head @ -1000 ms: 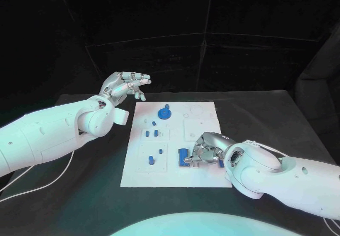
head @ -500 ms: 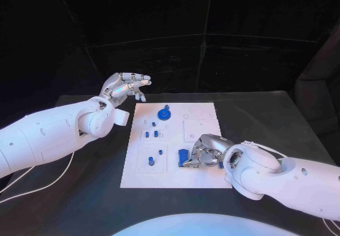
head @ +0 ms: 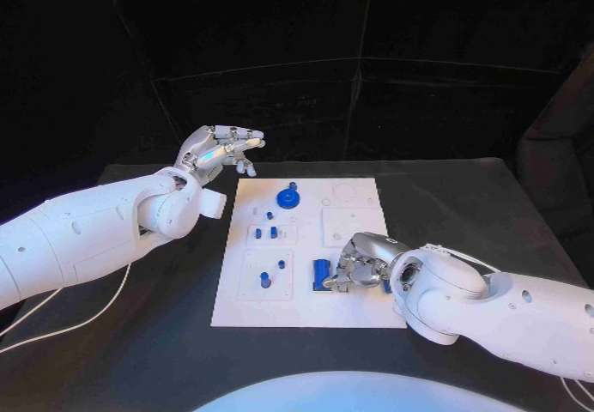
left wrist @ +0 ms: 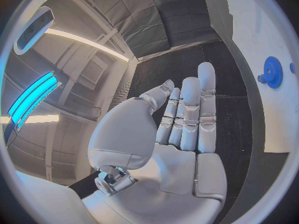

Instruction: Assemble the parts on the task board

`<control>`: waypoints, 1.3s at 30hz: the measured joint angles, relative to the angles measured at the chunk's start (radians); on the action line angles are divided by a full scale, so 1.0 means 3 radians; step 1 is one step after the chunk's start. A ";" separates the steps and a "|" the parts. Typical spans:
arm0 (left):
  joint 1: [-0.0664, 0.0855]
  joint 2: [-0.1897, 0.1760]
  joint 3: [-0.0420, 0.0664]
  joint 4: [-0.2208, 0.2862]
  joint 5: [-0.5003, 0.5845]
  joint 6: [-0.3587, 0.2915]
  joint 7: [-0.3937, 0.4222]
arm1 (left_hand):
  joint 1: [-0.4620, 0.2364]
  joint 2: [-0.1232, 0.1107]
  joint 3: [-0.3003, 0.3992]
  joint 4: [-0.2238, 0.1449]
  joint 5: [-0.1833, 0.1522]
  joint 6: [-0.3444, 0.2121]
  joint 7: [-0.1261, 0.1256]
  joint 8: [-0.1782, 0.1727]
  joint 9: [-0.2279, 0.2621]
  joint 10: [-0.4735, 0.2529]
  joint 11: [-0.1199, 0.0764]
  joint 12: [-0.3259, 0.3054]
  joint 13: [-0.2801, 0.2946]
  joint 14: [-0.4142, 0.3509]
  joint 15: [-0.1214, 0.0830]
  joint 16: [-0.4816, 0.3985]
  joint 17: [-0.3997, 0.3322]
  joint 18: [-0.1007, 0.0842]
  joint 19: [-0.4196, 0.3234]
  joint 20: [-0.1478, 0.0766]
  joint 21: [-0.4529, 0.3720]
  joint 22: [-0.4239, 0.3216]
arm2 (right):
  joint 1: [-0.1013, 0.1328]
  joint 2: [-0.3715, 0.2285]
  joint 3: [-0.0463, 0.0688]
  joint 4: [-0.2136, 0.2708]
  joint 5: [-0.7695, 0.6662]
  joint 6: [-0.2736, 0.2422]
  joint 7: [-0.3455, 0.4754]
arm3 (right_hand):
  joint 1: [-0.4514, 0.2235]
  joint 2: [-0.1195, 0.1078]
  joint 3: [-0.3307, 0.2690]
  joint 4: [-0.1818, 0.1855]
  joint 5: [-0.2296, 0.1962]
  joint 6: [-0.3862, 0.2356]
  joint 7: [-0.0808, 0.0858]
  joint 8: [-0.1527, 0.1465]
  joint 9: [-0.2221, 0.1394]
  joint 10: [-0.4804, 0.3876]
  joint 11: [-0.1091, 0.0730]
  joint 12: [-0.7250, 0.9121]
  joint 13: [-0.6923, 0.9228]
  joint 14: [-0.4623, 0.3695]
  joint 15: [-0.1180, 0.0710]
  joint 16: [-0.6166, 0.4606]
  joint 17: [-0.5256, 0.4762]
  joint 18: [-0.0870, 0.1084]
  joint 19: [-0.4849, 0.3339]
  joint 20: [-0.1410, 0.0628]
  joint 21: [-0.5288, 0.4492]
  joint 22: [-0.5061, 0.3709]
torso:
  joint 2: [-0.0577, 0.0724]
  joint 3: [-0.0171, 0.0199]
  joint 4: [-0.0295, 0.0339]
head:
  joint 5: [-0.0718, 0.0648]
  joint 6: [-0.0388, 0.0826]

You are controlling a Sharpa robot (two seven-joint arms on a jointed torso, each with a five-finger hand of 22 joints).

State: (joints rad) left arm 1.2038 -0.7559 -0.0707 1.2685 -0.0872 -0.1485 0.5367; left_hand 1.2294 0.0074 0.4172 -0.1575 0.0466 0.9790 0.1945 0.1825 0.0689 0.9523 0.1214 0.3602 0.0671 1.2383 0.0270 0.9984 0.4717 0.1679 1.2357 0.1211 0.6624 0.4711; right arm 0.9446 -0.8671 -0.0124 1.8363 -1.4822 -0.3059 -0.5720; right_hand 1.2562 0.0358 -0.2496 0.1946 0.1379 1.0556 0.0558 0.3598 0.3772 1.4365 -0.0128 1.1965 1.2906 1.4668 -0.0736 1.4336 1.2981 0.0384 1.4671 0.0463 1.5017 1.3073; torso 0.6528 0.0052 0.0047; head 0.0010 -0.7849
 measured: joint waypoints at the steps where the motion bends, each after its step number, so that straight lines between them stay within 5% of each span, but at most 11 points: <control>1: 0.0000 0.0000 0.0000 0.0000 0.0000 0.0000 0.0000 | 0.0000 0.0000 0.0000 0.0000 0.0000 0.0000 0.0000 0.0000 0.0000 0.0000 0.0000 0.0000 0.0000 0.0000 0.0000 0.0000 0.0000 0.0000 0.0000 0.0000 0.0000 0.0000 | 0.0000 0.0000 0.0000 0.0000 0.0000 -0.0002 -0.0003 | 0.0002 0.0003 0.0001 0.0005 -0.0001 0.0000 0.0000 0.0000 0.0001 0.0000 0.0000 0.0000 0.0000 0.0000 0.0000 0.0000 0.0000 0.0000 0.0000 0.0000 0.0000 0.0000 | 0.0000 0.0000 0.0000 | 0.0001 -0.0001; 10: 0.0000 -0.0010 0.0000 0.0001 0.0000 0.0001 -0.0001 | 0.0000 0.0000 0.0000 0.0000 0.0000 0.0000 0.0000 0.0000 0.0000 0.0000 0.0000 0.0000 0.0000 0.0000 0.0000 0.0000 0.0000 0.0000 0.0000 0.0000 0.0000 0.0000 | 0.0000 -0.0189 0.0000 0.0116 0.0032 -0.0035 0.0049 | -0.0017 0.0019 -0.0069 0.0072 0.0019 -0.0091 0.0045 -0.0052 -0.0002 -0.0003 0.0003 -0.0052 -0.0021 0.0000 0.0000 -0.0035 -0.0043 0.0000 0.0000 0.0000 -0.0028 0.0000 | -0.0002 0.0002 -0.0008 | 0.0000 0.0001; 14: 0.0000 -0.0022 -0.0001 0.0002 0.0000 0.0001 -0.0001 | 0.0000 0.0000 0.0000 0.0000 0.0000 0.0000 0.0000 0.0000 0.0000 0.0000 0.0000 0.0013 0.0000 0.0000 0.0000 0.0000 -0.0002 0.0000 0.0000 0.0000 0.0000 -0.0002 | 0.0009 -0.0406 0.0001 0.0238 0.0083 -0.0057 0.0136 | 0.0019 0.0023 -0.0086 0.0045 0.0076 -0.0185 0.0095 -0.0131 -0.0030 -0.0043 0.0043 -0.0091 -0.0057 -0.0002 0.0002 -0.0035 -0.0043 0.0000 0.0000 0.0000 -0.0050 0.0000 | -0.0005 0.0002 -0.0012 | -0.0020 0.0004; 23: 0.0000 -0.0038 -0.0001 0.0021 0.0000 0.0000 -0.0002 | 0.0000 0.0000 0.0000 0.0000 0.0000 0.0000 0.0000 0.0000 0.0000 0.0000 0.0000 0.0016 0.0000 0.0000 0.0000 0.0000 -0.0004 0.0000 0.0000 0.0000 0.0000 -0.0003 | 0.0077 -0.0863 0.0005 0.0308 0.0097 -0.0099 0.0243 | 0.0126 0.0036 -0.0085 -0.0011 0.0154 -0.0210 0.0100 -0.0176 -0.0057 -0.0055 0.0055 -0.0095 -0.0035 -0.0001 0.0026 -0.0035 0.0010 0.0000 0.0000 0.0000 -0.0026 0.0000 | -0.0006 -0.0002 -0.0013 | -0.0089 0.0015; 31: 0.0000 -0.0047 -0.0002 0.0034 0.0000 0.0000 -0.0002 | 0.0000 0.0000 0.0000 0.0000 0.0000 0.0000 0.0000 0.0000 0.0000 0.0000 0.0000 0.0016 0.0000 0.0000 0.0000 0.0000 -0.0004 0.0000 0.0000 0.0000 0.0000 -0.0002 | 0.0083 -0.0921 0.0002 0.0281 -0.0019 -0.0101 0.0248 | 0.0125 0.0036 -0.0085 -0.0011 0.0211 -0.0210 0.0100 -0.0194 -0.0060 -0.0055 0.0055 -0.0095 -0.0036 -0.0001 0.0026 -0.0035 0.0013 0.0000 -0.0013 0.0013 -0.0026 0.0002 | -0.0006 0.0009 -0.0038 | -0.0107 0.0022; 39: 0.0000 -0.0059 -0.0003 0.0037 0.0000 0.0001 -0.0002 | 0.0000 0.0000 0.0000 0.0000 0.0000 0.0000 0.0000 0.0000 0.0000 0.0000 0.0000 0.0016 0.0000 0.0000 0.0000 0.0000 -0.0004 0.0000 0.0000 0.0000 0.0000 -0.0002 | 0.0080 -0.0903 0.0001 0.0208 -0.0118 -0.0062 0.0222 | 0.0144 0.0055 -0.0095 -0.0021 0.0286 -0.0169 0.0103 -0.0193 -0.0063 -0.0055 0.0055 -0.0095 -0.0035 -0.0001 0.0026 -0.0035 0.0016 0.0000 -0.0013 0.0013 -0.0026 0.0002 | -0.0006 0.0012 -0.0040 | -0.0115 0.0011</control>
State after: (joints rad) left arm 1.2036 -0.7736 -0.0716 1.2797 -0.0871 -0.1483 0.5362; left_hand 1.2294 0.0074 0.4172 -0.1574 0.0466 0.9789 0.1945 0.1825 0.0689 0.9523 0.1214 0.3649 0.0671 1.2382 0.0270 0.9984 0.4705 0.1679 1.2357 0.1211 0.6624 0.4704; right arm 0.9686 -1.1380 -0.0123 1.8989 -1.5177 -0.3244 -0.5054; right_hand 1.2993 0.0522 -0.2781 0.1883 0.2238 1.0050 0.0867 0.3018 0.3583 1.4201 0.0037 1.1679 1.2803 1.4667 -0.0659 1.4230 1.3030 0.0384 1.4633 0.0501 1.4938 1.3080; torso 0.6511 0.0089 -0.0073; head -0.0335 -0.7818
